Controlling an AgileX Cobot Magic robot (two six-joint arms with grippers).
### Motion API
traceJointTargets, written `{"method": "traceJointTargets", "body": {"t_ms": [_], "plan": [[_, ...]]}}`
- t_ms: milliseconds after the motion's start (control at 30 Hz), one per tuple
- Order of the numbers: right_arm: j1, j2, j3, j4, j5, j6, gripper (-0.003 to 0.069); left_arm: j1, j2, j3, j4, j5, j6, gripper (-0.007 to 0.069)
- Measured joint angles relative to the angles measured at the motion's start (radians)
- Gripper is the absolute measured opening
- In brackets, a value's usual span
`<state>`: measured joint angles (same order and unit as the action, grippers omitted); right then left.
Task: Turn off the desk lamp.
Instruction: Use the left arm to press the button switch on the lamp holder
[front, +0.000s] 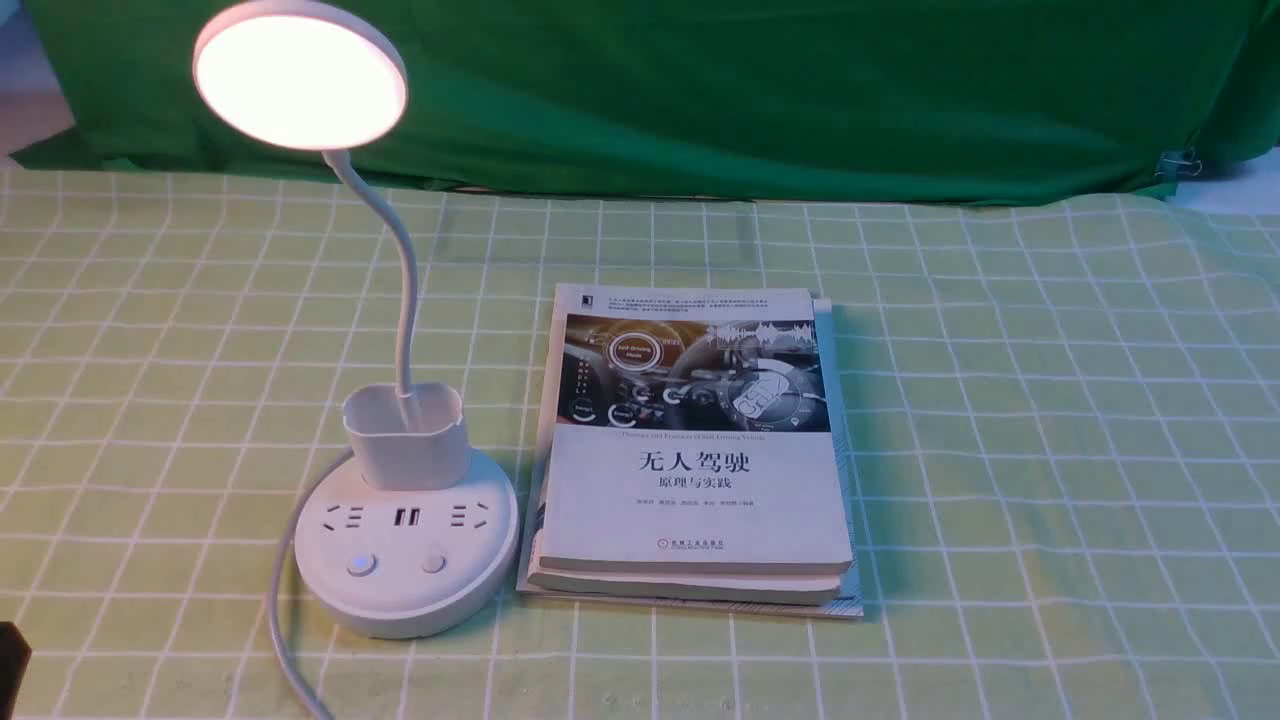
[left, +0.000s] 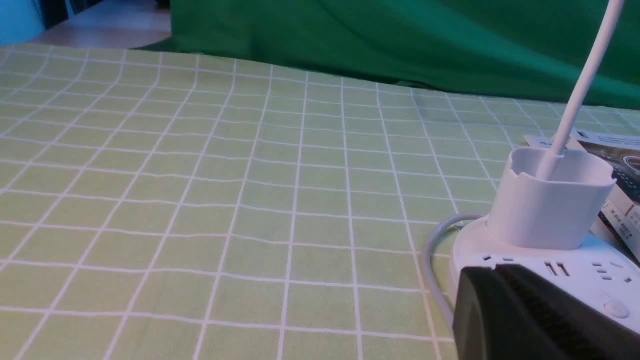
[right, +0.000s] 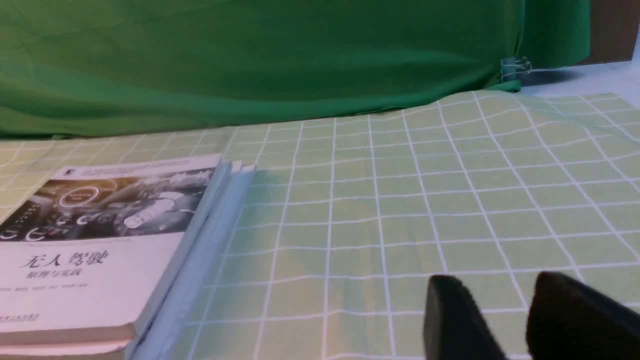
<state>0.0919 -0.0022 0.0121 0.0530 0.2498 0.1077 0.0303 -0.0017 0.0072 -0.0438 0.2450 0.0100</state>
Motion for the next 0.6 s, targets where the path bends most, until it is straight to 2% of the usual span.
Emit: {"method": "traceJointTargets", "body": {"t_ms": [600], "plan": [[0.0,0.0,0.0,0.0,-0.002,0.0,0.0238,0.0,0.0,0.0,-0.013,-0.04,-0.004,0.0001]]}}
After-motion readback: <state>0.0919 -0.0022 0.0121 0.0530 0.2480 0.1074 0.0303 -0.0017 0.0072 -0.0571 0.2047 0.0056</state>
